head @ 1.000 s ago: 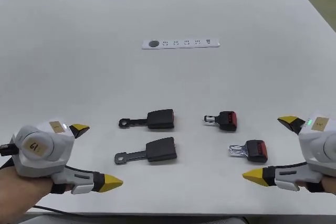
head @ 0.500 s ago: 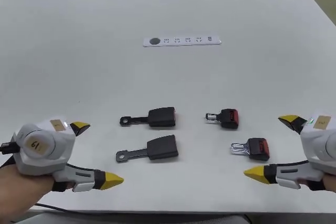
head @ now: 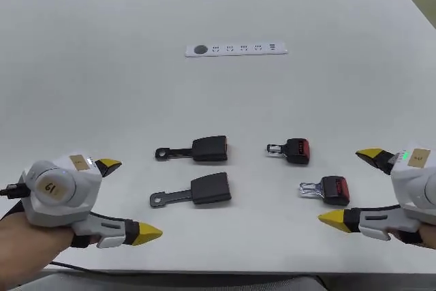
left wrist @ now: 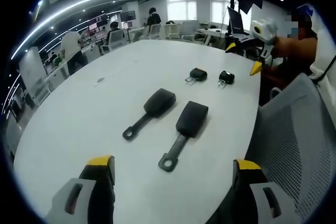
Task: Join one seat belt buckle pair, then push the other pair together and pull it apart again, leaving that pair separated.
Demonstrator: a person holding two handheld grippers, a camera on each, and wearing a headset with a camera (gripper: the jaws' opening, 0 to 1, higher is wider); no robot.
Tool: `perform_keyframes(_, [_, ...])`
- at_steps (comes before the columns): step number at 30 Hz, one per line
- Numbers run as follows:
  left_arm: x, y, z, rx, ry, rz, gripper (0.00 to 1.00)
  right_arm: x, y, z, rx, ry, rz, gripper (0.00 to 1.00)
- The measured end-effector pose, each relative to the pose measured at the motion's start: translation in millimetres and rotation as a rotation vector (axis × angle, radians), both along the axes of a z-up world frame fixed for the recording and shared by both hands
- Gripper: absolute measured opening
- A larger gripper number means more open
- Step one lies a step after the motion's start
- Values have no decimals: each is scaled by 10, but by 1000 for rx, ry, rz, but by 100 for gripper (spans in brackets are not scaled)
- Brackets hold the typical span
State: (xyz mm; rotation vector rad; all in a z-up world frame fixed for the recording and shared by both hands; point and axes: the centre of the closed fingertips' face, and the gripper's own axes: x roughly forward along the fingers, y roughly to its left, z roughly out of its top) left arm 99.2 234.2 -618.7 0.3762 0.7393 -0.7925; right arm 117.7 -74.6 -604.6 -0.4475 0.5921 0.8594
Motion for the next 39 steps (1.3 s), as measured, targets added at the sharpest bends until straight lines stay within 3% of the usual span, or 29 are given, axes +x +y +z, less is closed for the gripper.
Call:
perform_keyframes(10, [103, -22, -42, 27, -22, -26, 90, 9, -4, -26, -24, -9, 28, 73])
perform_keyframes(14, [132, -57, -82, 40, -19, -46, 87, 18, -37, -94, -47, 12, 34, 72])
perform_keyframes(17, [120, -107, -135, 58, -3, -78, 83, 27, -49, -117, -68, 9, 56, 70])
perform_keyframes(21, [147, -129, -204, 75, -4, -113, 77, 50, -72, -168, -94, 9, 78, 66])
perform_keyframes(25, [186, -226, -206, 80, -10, -137, 73, 26, -48, -211, -112, 27, 121, 57])
perform_keyframes(39, [273, -552, -267, 82, -14, -245, 55, 85, -48, -395, -190, 29, 214, 51])
